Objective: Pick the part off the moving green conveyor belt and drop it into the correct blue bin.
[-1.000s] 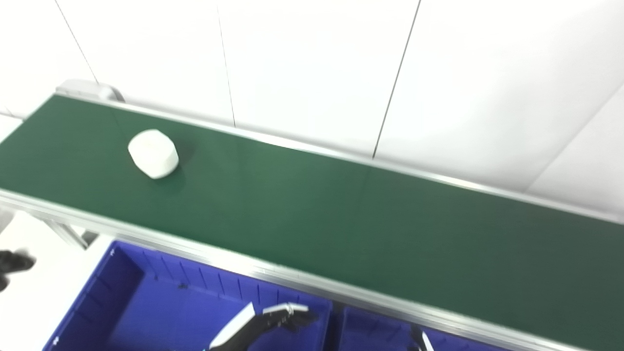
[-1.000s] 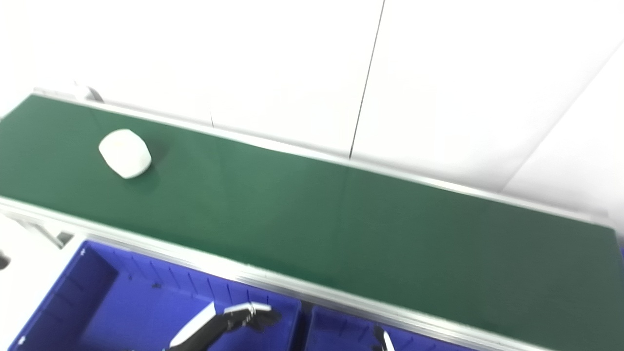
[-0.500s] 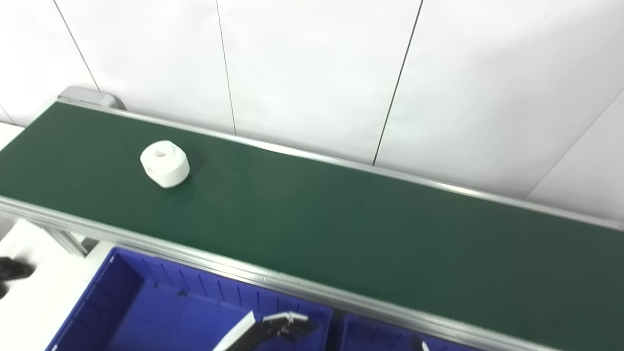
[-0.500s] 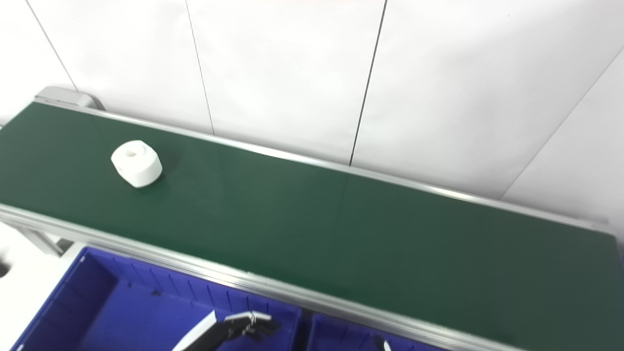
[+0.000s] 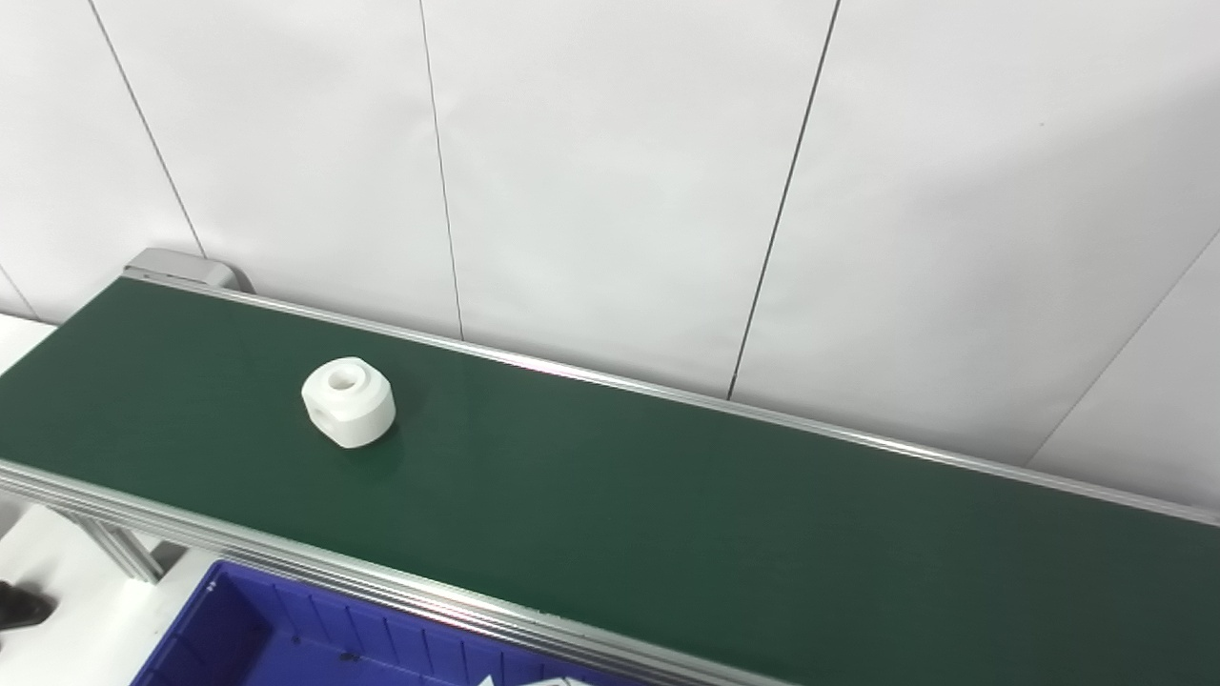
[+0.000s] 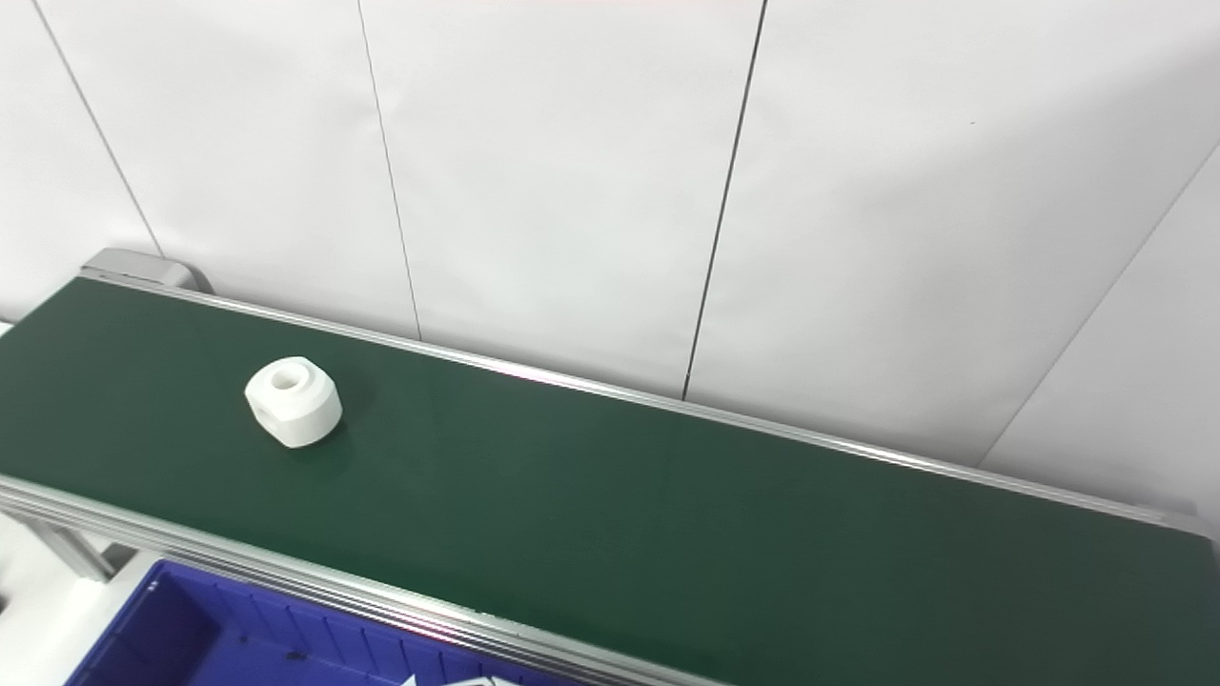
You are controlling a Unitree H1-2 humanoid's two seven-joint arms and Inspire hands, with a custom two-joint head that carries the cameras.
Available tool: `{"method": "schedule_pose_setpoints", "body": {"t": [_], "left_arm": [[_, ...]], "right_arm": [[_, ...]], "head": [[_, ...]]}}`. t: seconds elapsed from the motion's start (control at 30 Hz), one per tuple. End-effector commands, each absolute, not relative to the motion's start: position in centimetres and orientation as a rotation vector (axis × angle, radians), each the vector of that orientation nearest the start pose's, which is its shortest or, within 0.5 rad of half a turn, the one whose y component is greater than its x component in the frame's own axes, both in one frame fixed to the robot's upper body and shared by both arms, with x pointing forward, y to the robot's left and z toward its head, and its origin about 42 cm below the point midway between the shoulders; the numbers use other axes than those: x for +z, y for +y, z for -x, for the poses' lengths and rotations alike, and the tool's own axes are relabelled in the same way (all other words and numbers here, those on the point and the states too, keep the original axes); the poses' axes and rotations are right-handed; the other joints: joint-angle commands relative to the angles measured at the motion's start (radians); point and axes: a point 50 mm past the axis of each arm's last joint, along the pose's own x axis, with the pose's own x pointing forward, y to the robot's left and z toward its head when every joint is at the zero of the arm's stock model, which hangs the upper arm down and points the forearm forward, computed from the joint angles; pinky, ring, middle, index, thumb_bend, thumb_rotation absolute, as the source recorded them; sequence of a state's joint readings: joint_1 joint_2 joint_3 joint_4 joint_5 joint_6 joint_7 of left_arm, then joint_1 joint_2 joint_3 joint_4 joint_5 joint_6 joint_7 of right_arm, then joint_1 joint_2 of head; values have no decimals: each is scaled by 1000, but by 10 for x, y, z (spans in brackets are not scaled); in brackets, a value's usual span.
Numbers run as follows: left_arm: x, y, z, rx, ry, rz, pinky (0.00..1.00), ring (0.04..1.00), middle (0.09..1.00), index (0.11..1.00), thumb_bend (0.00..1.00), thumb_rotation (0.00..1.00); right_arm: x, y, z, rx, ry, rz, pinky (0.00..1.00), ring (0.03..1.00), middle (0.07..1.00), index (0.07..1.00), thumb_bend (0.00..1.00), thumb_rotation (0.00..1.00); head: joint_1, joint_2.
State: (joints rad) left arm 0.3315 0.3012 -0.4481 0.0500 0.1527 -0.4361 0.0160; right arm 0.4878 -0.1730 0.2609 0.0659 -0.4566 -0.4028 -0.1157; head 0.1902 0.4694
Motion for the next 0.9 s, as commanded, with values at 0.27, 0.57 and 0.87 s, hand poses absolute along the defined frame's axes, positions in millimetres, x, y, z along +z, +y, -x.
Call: {"method": "schedule_pose_setpoints", "body": {"t": [0.27,0.57,0.87], "left_arm": [[105,216,-135,-442,-271,-94,609,677,742,708,902,275],[147,234,-159,-423,-444,-179,599,675,761,717,909,248],[185,248,-203,-419,-553,-385,722,791,838,789,867,266]], "right_arm": [[22,-207,-89,266,36,448,773,899,951,961,900,324],[26,-204,-92,281,1,451,810,919,958,979,880,324],[37,-201,-94,268,-10,444,850,934,956,983,884,350]], "head": [[8,25],[-40,98],[-81,229]]}}
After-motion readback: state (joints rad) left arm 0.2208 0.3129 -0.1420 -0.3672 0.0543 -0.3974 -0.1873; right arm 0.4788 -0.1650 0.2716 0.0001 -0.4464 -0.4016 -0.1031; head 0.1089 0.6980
